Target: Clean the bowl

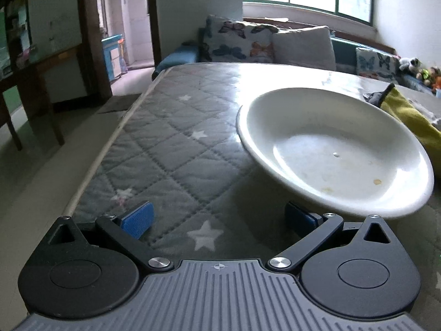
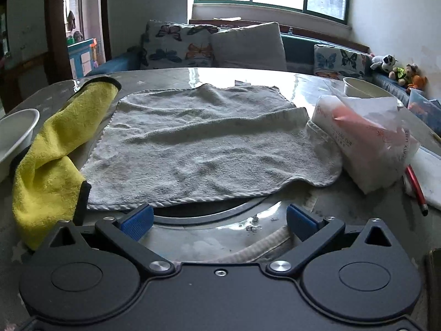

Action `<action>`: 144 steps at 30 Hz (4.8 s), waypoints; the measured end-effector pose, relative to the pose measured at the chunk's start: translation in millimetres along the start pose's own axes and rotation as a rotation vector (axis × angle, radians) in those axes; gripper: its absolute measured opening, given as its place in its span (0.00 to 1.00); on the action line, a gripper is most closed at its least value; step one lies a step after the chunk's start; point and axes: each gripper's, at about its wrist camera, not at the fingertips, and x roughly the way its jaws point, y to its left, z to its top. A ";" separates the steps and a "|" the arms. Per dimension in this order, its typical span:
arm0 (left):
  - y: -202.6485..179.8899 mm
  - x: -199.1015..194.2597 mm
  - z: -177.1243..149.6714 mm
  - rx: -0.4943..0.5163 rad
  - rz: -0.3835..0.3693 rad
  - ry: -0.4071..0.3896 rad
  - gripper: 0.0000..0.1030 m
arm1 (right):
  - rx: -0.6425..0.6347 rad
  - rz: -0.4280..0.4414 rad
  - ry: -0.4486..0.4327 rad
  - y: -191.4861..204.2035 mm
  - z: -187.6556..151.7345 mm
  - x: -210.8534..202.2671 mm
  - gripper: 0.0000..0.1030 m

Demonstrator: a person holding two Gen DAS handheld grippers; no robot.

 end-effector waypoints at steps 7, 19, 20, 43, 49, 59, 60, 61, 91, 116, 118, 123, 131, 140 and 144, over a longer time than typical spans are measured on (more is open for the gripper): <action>4.8 2.3 -3.4 -0.019 -0.017 0.006 1.00 | 0.015 -0.037 0.001 -2.0 -0.6 -0.4 1.00; 6.1 3.6 -1.0 -0.019 -0.017 0.007 1.00 | 0.072 -0.109 0.004 -11.2 -2.4 2.1 1.00; 6.0 3.6 -1.1 -0.019 -0.017 0.007 1.00 | 0.072 -0.109 0.004 -11.2 -2.5 2.2 1.00; 4.3 4.6 -1.8 -0.020 -0.017 0.008 1.00 | 0.072 -0.108 0.004 -12.5 -3.1 0.9 1.00; 3.7 4.8 -1.6 -0.023 -0.019 0.006 1.00 | 0.072 -0.108 0.004 -12.1 -2.5 0.4 1.00; 2.6 4.4 -2.0 -0.023 -0.019 0.006 1.00 | 0.072 -0.108 0.004 -11.9 -1.9 0.2 1.00; 2.4 4.5 -2.1 -0.023 -0.019 0.006 1.00 | 0.072 -0.108 0.004 -11.8 -1.9 0.2 1.00; 2.1 4.5 -2.4 -0.023 -0.019 0.006 1.00 | 0.072 -0.109 0.004 -11.7 -1.9 0.2 1.00; 2.2 3.8 -1.8 -0.023 -0.019 0.006 1.00 | 0.072 -0.110 0.004 -11.7 -1.7 -0.6 1.00; 1.9 4.1 -2.1 -0.023 -0.018 0.006 1.00 | 0.072 -0.111 0.004 -11.5 -1.8 -0.4 1.00; 1.9 4.2 -2.1 -0.023 -0.018 0.006 1.00 | 0.072 -0.111 0.004 -11.5 -1.9 -0.4 1.00; 1.9 4.2 -2.1 -0.023 -0.018 0.006 1.00 | 0.072 -0.111 0.004 -11.4 -1.9 -0.3 1.00; 1.8 4.3 -2.1 -0.023 -0.018 0.006 1.00 | 0.072 -0.110 0.004 -11.7 -1.8 -0.4 1.00; 1.8 4.1 -2.0 -0.023 -0.019 0.006 1.00 | 0.072 -0.110 0.004 -11.5 -1.7 -0.3 1.00; 1.9 4.0 -1.9 -0.023 -0.019 0.006 1.00 | 0.072 -0.110 0.004 -11.5 -1.7 -0.3 1.00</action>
